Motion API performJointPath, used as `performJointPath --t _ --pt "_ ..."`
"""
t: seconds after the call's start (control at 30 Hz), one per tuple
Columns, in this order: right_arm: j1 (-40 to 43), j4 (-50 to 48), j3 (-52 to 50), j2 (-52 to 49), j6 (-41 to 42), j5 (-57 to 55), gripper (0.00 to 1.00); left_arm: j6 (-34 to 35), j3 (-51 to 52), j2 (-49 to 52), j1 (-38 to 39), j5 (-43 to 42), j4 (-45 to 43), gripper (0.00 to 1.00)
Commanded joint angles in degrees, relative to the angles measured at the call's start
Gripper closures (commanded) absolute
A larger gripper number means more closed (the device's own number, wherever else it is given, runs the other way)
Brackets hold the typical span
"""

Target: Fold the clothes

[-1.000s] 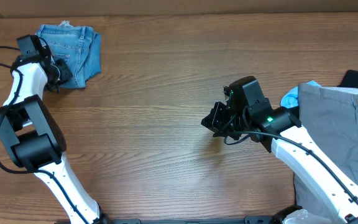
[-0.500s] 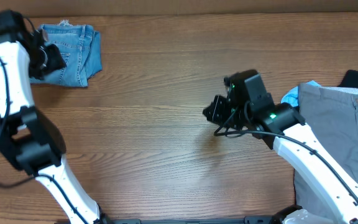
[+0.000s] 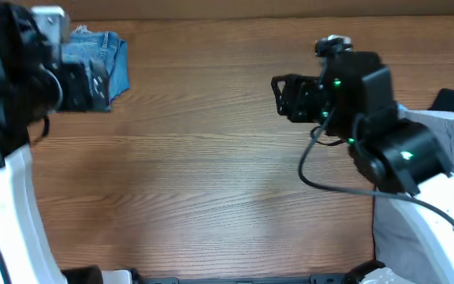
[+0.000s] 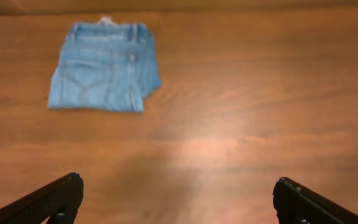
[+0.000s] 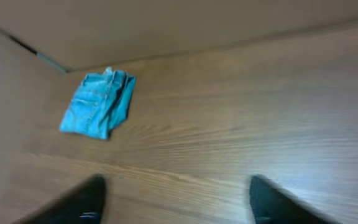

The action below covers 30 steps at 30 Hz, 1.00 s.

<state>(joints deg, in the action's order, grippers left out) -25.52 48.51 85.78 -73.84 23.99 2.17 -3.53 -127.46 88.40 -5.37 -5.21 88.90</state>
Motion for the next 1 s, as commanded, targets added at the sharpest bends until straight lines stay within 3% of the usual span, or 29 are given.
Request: performJointPath --t 0.0,0.33,0.53,0.97 --pt "0.2 3.2 6.1 3.8 -3.4 -4.1 0.00 3.0 0.2 -4.2 6.5 6.1 4.9 0.00" --pt "0.2 10.6 6.9 12.5 -3.4 -4.0 0.00 10.4 3.0 -14.7 13.4 8.2 7.9 0.00" --pt "0.2 16.6 6.9 12.6 -3.4 -4.0 0.00 15.0 3.0 -14.3 13.4 4.5 4.6 0.00" --pt "0.2 19.4 6.9 9.9 -3.2 0.1 0.00 14.9 3.0 -10.2 13.4 4.3 5.6 0.00"
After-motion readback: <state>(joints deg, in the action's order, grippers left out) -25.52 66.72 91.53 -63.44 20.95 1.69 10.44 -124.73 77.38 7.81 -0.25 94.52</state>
